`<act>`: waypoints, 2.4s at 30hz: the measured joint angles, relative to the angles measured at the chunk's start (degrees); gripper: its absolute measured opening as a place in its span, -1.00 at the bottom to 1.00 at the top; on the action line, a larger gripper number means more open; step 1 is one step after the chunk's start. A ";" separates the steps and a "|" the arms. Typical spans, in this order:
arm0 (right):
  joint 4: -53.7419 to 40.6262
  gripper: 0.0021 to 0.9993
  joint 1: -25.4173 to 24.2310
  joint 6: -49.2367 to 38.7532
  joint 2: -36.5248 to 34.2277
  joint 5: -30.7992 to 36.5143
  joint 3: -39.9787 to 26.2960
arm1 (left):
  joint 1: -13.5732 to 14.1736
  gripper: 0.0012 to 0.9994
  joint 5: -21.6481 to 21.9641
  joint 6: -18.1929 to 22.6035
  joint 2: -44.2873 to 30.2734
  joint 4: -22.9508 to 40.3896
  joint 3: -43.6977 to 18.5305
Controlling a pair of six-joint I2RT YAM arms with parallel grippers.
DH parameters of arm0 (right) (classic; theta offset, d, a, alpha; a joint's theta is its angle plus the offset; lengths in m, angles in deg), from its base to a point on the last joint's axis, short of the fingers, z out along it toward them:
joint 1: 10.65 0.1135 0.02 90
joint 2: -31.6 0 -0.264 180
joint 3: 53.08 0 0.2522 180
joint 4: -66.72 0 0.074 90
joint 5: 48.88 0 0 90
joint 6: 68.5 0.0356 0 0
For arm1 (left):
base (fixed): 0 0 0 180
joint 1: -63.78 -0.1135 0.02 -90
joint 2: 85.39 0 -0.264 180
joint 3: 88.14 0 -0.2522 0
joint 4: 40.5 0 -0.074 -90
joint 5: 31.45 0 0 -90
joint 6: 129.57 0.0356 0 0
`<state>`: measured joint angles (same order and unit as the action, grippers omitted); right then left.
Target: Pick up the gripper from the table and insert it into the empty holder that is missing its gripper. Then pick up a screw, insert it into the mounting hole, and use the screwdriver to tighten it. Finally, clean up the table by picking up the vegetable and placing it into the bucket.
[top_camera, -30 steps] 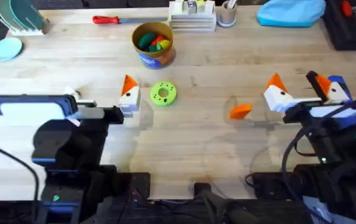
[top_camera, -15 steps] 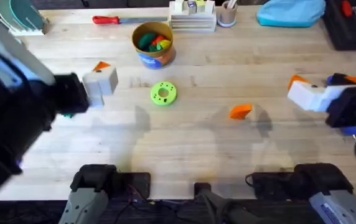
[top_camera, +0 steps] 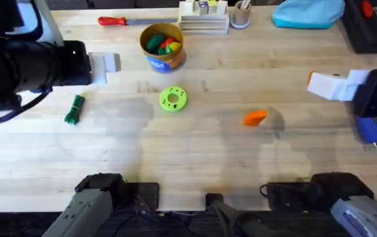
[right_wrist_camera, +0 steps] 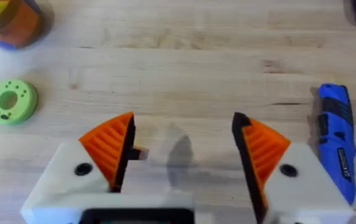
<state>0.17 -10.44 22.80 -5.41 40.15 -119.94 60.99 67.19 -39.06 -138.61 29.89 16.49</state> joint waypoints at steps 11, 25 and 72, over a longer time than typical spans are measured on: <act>0.02 0.82 0.00 0.00 0.00 -0.02 0.00 | -13.75 0.98 1.49 0.44 -15.40 1.02 -0.01; 0.00 0.82 0.00 0.00 0.02 -0.02 0.00 | -17.76 -0.97 1.71 0.79 -23.45 -2.04 0.01; 0.02 0.82 0.00 0.00 0.01 -0.02 0.00 | 37.61 0.99 -13.70 -3.23 7.25 -49.74 19.37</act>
<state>0.19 -10.44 22.80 -5.40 40.13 -119.94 98.60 53.49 -42.29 -131.37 -19.85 35.86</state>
